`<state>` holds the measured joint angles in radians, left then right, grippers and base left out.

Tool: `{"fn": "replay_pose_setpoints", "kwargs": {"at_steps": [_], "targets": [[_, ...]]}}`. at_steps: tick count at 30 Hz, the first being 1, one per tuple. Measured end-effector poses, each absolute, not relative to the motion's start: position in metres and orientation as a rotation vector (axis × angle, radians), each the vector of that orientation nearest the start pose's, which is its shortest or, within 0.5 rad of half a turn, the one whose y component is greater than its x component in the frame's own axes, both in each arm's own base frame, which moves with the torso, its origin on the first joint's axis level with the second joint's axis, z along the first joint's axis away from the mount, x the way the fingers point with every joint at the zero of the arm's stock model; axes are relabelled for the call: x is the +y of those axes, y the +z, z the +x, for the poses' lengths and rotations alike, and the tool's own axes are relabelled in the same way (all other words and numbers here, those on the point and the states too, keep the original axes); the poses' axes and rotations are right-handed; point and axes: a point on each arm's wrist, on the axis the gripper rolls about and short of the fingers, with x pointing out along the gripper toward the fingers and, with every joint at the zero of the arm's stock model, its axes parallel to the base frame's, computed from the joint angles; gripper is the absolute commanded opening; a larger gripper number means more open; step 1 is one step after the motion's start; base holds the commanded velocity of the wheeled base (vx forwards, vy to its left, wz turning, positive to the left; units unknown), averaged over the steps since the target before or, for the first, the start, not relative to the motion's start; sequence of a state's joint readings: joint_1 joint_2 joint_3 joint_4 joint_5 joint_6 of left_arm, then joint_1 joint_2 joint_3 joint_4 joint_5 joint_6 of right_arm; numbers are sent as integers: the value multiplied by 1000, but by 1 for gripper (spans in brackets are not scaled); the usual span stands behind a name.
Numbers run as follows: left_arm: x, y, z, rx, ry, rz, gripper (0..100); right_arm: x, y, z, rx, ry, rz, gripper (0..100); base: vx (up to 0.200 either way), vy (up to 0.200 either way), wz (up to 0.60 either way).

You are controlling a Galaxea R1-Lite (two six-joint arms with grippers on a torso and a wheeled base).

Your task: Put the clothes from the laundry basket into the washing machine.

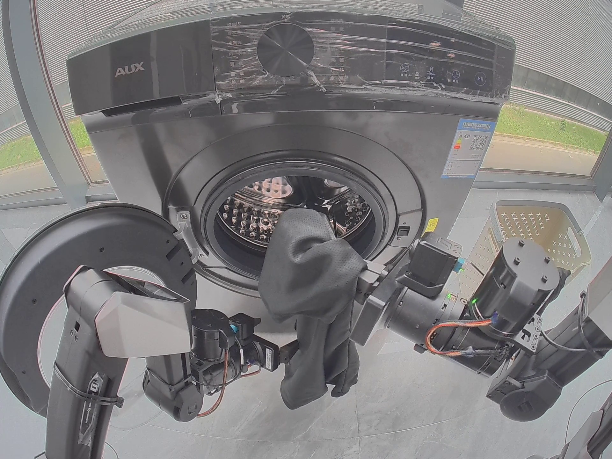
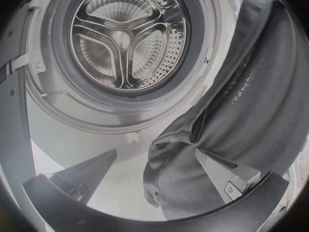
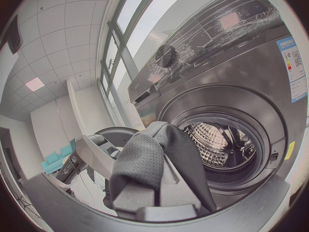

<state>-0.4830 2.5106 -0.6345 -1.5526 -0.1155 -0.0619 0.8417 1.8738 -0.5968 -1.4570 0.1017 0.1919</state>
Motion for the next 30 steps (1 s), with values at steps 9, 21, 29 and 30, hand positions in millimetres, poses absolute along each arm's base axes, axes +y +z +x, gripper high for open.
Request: {"fn": "replay_pose_setpoints", "kwargs": {"at_steps": [9, 21, 29, 30], "targets": [[-176, -45, 301, 372, -621, 14, 100, 233, 159, 210, -89, 957, 244, 0, 0, 0, 0], [-174, -46, 307, 366, -639, 3, 100, 234, 158, 208, -81, 963, 241, 0, 0, 0, 0], [-176, -48, 307, 370, -710, -3, 100, 233, 157, 210, -79, 961, 240, 0, 0, 0, 0], [-176, -47, 308, 365, -719, 0, 100, 233, 157, 210, -79, 962, 240, 0, 0, 0, 0]]}}
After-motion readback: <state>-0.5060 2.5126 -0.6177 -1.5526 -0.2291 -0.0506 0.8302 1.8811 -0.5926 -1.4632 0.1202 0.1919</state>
